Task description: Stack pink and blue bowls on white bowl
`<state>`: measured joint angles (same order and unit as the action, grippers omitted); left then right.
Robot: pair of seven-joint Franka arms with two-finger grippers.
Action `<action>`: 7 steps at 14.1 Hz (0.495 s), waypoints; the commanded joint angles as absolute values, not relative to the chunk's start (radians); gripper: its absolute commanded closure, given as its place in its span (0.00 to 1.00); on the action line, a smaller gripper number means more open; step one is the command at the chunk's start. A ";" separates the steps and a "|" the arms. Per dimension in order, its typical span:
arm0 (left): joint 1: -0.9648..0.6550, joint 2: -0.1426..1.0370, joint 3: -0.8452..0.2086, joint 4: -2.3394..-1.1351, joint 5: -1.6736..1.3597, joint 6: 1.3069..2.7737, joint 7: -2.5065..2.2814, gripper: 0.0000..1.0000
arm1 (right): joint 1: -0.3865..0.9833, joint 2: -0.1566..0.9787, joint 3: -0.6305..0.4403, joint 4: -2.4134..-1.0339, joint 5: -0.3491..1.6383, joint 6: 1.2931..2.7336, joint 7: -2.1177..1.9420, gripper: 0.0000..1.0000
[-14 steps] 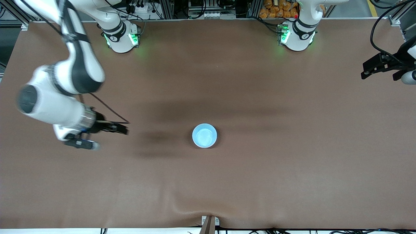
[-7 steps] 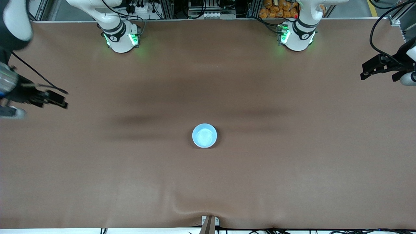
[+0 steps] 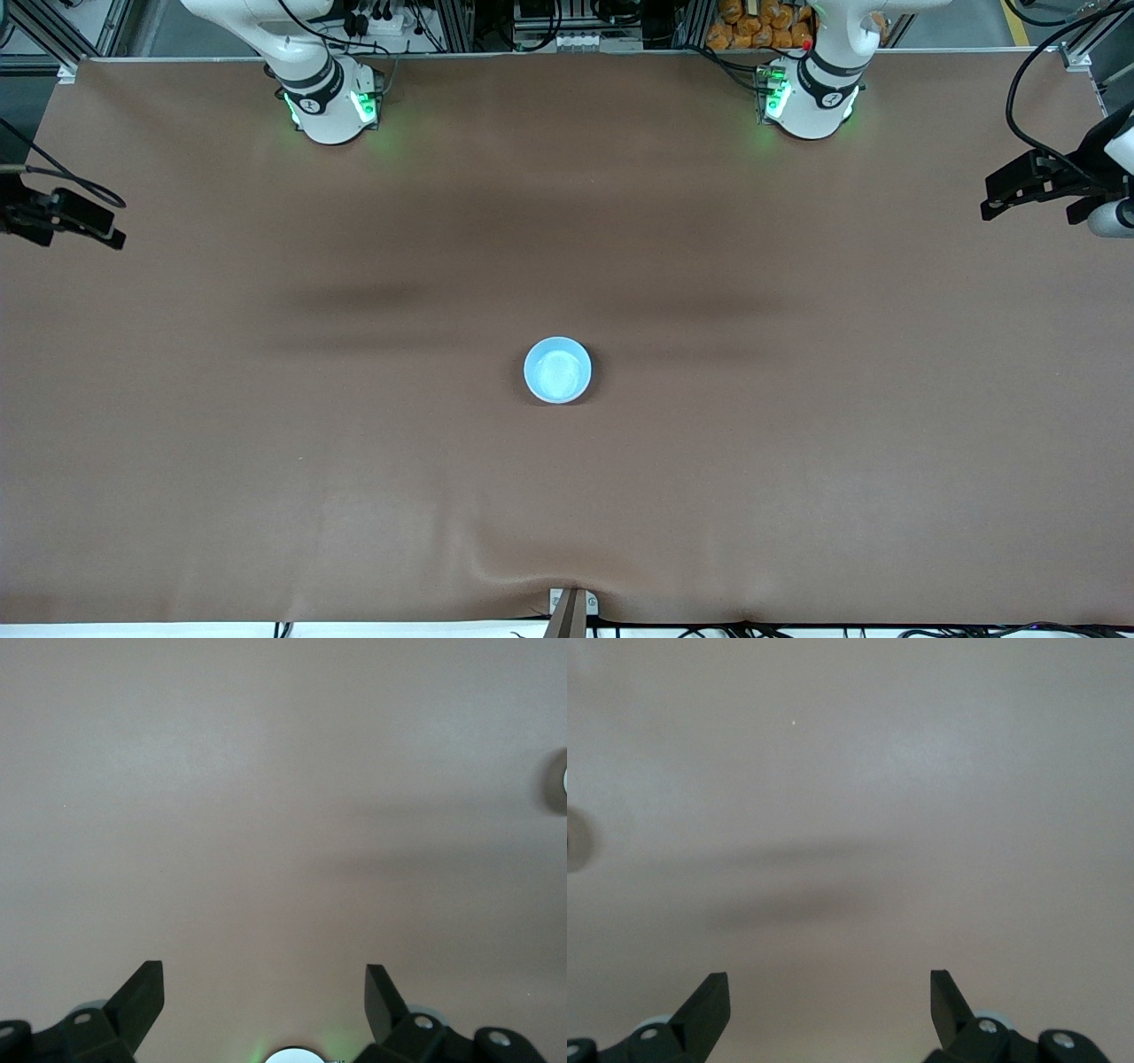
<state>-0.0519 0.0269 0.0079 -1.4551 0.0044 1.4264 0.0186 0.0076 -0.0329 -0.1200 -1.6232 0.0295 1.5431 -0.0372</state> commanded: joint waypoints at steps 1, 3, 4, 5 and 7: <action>-0.049 0.031 0.009 -1.447 -0.008 1.424 0.035 0.00 | 0.015 -0.032 -0.117 -1.557 -0.021 1.494 -0.035 0.00; -0.051 0.031 0.009 -1.445 -0.006 1.424 0.034 0.00 | 0.011 -0.031 -0.117 -1.551 -0.028 1.494 -0.035 0.00; -0.052 0.031 0.009 -1.445 -0.006 1.424 0.032 0.00 | 0.011 -0.031 -0.118 -1.552 -0.028 1.490 -0.035 0.00; -0.052 0.031 0.009 -1.445 -0.006 1.424 0.035 0.00 | 0.008 -0.031 -0.118 -1.552 -0.028 1.485 -0.037 0.00; -0.052 0.031 0.009 -1.445 -0.006 1.424 0.032 0.00 | 0.008 -0.031 -0.120 -1.552 -0.028 1.474 -0.037 0.00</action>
